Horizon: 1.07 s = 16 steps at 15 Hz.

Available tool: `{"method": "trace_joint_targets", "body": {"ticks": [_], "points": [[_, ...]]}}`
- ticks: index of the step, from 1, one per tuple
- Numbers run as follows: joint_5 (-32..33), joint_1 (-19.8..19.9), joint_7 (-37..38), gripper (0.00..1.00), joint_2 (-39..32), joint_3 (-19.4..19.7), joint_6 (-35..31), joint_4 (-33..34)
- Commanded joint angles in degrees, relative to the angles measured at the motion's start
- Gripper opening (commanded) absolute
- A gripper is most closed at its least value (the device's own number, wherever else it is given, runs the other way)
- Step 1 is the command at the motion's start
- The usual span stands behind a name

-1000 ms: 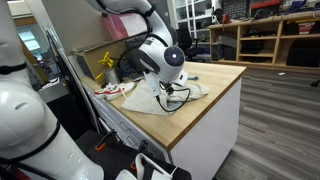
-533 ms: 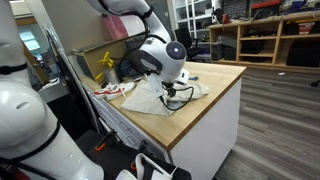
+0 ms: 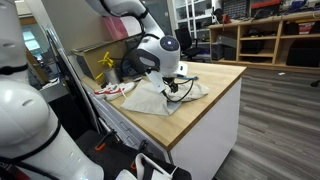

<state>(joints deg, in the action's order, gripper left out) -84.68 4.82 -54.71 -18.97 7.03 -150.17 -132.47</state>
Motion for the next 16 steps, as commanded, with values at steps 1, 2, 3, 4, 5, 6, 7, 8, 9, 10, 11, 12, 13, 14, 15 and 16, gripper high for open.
{"method": "trace_joint_targets", "body": {"ticks": [1,2,3,4,5,6,7,8,9,10,11,12,13,14,15,16], "points": [[2.24,-2.15,0.3,1.0,-1.96,-0.31,-5.2,1.98],[3.2,-2.61,0.47,1.0,-2.42,-0.27,-6.41,2.23],[4.11,-2.97,0.8,0.75,-2.87,-0.23,-7.33,2.46],[5.02,-3.29,1.18,0.74,-3.27,-0.15,-8.05,2.67],[6.34,-3.53,1.96,0.68,-3.64,0.0,-8.24,2.79],[7.57,-3.68,2.97,0.58,-4.09,0.15,-8.34,2.94],[9.17,-3.79,4.44,0.51,-4.62,0.36,-8.25,3.1],[11.04,-4.05,6.35,0.42,-5.17,0.65,-8.35,3.3],[13.15,-4.3,8.52,0.35,-5.68,1.07,-8.4,3.44],[15.5,-4.65,10.72,0.29,-6.11,1.62,-8.53,3.56],[17.65,-4.92,12.84,0.2,-6.43,2.12,-8.51,3.69],[19.78,-5.1,14.75,0.13,-6.63,2.62,-8.51,3.82],[21.73,-5.38,16.63,0.05,-6.75,3.23,-8.38,3.96],[23.39,-5.61,18.09,0.01,-6.8,3.81,-8.16,4.12],[24.8,-5.71,19.5,0.0,-6.73,4.24,-7.94,4.24],[26.05,-5.82,20.52,0.0,-6.45,4.63,-7.8,4.23]]}}
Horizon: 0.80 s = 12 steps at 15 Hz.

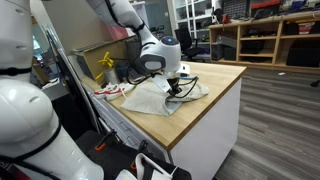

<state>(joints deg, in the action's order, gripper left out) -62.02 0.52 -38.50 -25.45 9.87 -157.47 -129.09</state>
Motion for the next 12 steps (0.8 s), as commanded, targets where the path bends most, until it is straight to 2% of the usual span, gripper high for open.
{"method": "trace_joint_targets", "body": {"ticks": [1,4,6,7,9,12], "points": [[4.36,-1.55,5.19,0.0,0.29,2.15,-0.35,0.88],[7.24,-1.12,7.73,0.01,2.9,3.56,1.89,-0.24],[9.86,-0.74,10.4,0.01,5.46,5.01,6.03,-1.57],[14.28,4.02,13.81,0.01,7.28,1.06,7.19,-2.4],[17.04,6.11,16.84,0.01,10.68,0.13,12.03,-3.56],[17.39,8.01,20.05,0.01,16.64,-1.87,17.18,-5.87]]}}
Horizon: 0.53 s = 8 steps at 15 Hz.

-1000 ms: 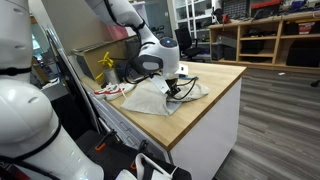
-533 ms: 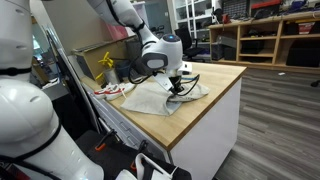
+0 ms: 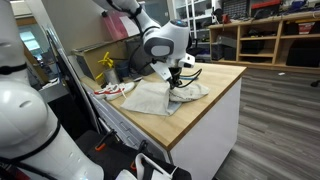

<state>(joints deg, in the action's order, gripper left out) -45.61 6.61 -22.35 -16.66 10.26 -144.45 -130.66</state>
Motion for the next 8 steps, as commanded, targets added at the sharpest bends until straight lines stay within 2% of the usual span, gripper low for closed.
{"method": "trace_joint_targets", "body": {"ticks": [1,4,8], "points": [[0.2,1.98,4.66,0.01,9.91,-2.86,5.44,-5.11],[1.34,1.34,9.8,0.01,16.48,-3.19,9.86,-6.58],[-0.47,-0.33,17.41,0.01,23.2,-4.55,13.55,-7.08]]}}
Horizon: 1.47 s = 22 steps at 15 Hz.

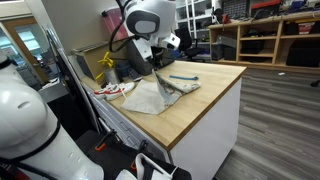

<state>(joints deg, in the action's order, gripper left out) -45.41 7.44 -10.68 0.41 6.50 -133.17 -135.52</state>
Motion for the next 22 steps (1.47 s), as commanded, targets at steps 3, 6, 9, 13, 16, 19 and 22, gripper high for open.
{"method": "trace_joint_targets", "body": {"ticks": [3,6,9,13,16,19,22], "points": [[-1.31,-2.72,11.99,0.01,9.97,-2.1,2.55,-2.49],[-1.59,-3.82,15.6,0.01,12.51,-3.04,2.46,-2.33],[-1.17,-4.12,16.85,0.01,13.24,-3.18,1.82,-1.71],[-0.69,-3.94,17.26,0.01,12.83,-3.04,1.28,-1.46],[-0.68,-3.87,16.67,0.01,12.68,-2.85,0.84,-1.78],[-0.19,-3.71,16.54,0.01,12.55,-2.7,0.86,-1.92],[-0.04,-3.51,16.3,0.01,12.2,-2.58,0.69,-2.32]]}}
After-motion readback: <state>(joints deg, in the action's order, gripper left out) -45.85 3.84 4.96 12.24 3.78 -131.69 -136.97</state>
